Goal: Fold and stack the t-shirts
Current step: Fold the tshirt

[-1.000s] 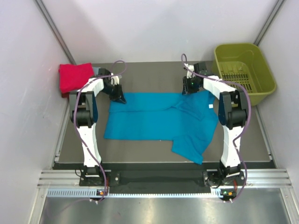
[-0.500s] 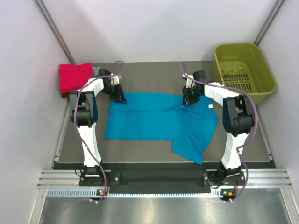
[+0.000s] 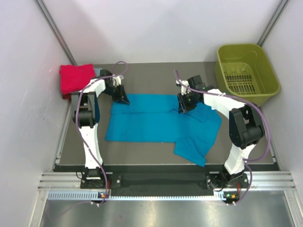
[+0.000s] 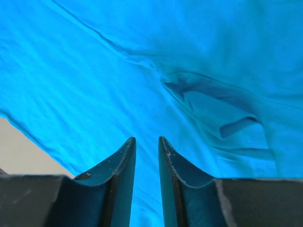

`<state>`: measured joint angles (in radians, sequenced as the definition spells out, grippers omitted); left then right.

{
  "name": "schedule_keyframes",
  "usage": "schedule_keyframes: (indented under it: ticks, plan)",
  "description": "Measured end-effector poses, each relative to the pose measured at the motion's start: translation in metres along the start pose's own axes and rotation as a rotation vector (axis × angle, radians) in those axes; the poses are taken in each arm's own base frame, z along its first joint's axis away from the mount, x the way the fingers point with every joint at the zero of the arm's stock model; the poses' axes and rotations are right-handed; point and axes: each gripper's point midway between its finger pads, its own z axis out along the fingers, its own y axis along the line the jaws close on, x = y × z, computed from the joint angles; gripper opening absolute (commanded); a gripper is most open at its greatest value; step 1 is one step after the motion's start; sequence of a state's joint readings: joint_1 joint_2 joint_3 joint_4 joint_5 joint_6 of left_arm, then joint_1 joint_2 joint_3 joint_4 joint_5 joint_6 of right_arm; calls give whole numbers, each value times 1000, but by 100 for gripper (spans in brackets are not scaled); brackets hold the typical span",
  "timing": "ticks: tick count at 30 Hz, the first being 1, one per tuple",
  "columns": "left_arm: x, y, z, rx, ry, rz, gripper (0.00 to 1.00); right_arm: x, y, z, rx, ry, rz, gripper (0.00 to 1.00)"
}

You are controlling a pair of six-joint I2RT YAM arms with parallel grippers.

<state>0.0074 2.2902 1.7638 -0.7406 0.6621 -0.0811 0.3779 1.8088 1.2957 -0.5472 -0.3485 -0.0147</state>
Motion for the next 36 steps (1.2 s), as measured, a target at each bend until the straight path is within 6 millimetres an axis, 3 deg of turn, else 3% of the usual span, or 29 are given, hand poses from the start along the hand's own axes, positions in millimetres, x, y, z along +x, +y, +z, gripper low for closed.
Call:
schedule_keyframes:
  ticks: [2, 6, 12, 17, 25, 27, 30, 36]
  plan:
    - [-1, 0, 0, 3, 1, -1, 15, 0, -2, 0, 9, -1, -1, 31]
    - [0, -1, 0, 3, 4, -1, 14, -3, -8, -3, 33, -6, -11, 49]
    - [0, -1, 0, 3, 5, -2, 14, -21, -22, -10, 102, -49, -51, 52]
    - [0, -1, 0, 3, 5, -2, 14, -23, -36, -13, 140, -53, -61, 51]
    - [0, -1, 0, 2, 5, -2, 14, -15, -43, -1, 138, -19, -62, 33]
    - [0, -1, 0, 2, 5, -2, 14, -13, -44, 2, 134, -12, -66, 17]
    - [0, 0, 1, 3, 5, -2, 14, -13, -43, 3, 127, -10, -69, 1]
    - [0, 0, 1, 7, 1, -1, 14, -16, -39, 1, 110, -17, -67, 0]
